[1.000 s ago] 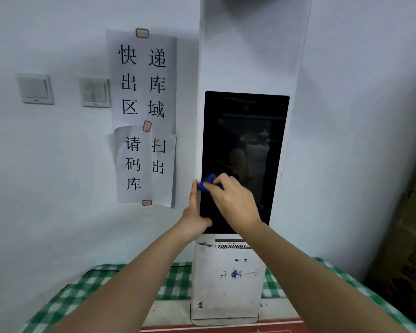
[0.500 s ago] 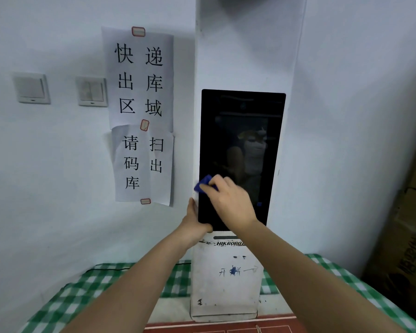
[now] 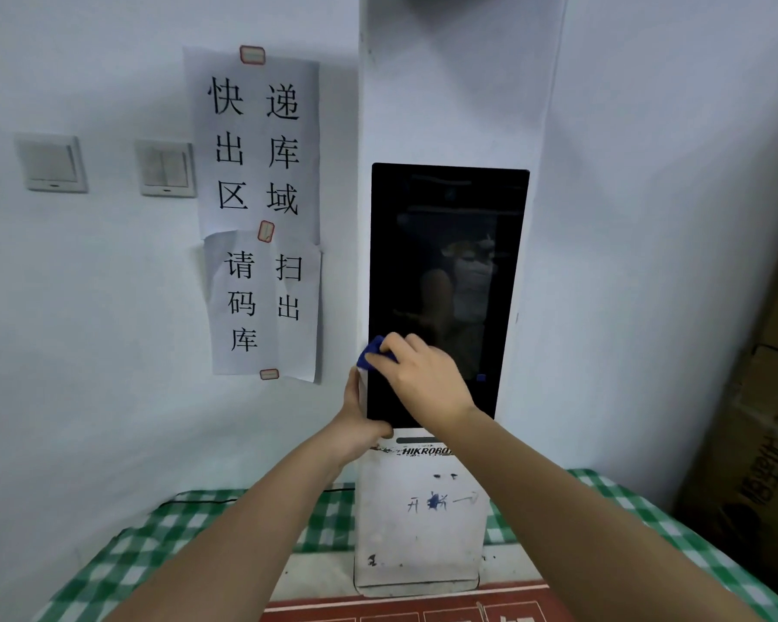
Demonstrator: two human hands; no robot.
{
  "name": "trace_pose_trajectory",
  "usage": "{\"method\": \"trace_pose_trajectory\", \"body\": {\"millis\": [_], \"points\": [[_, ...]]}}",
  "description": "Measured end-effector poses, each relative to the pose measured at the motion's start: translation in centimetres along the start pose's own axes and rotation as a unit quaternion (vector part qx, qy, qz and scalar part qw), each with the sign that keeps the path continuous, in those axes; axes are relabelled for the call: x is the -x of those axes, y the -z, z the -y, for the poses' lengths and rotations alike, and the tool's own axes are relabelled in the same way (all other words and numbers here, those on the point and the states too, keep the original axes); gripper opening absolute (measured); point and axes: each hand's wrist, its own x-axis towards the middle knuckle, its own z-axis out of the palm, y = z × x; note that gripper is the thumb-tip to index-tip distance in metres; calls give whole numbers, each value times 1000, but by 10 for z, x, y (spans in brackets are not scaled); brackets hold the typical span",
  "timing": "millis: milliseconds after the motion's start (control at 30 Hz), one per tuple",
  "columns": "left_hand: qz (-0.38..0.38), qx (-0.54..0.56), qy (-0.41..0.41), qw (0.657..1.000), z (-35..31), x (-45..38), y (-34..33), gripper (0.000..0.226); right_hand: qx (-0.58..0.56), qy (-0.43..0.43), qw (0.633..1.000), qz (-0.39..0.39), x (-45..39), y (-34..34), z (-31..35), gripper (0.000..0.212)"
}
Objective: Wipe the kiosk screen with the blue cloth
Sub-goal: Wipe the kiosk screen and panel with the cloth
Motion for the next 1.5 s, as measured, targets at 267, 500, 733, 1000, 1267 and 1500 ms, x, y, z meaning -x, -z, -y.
{"method": "trace_pose_trajectory", "body": {"millis": [267, 500, 733, 1000, 1267, 1500], "points": [[11, -7, 21, 1000, 4, -10, 3, 99, -13, -82, 996, -45, 9, -9, -6, 65], [4, -9, 21, 1000, 4, -11, -1, 98, 0, -4, 1000, -7, 17, -1, -13, 60], [-55, -24, 28, 998, 3, -20, -5, 98, 8, -97, 994, -40, 18, -4, -14, 68], [-45, -31, 27, 998, 0, -20, -4, 98, -25, -86, 994, -59, 15, 5, -27, 46], [-29, -8, 8, 1000, -6, -11, -7, 99, -3, -123, 992, -30, 27, -7, -23, 56], [-27, -21, 17, 999, -5, -10, -7, 101, -9, -119, 990, -73, 24, 5, -28, 47]]}}
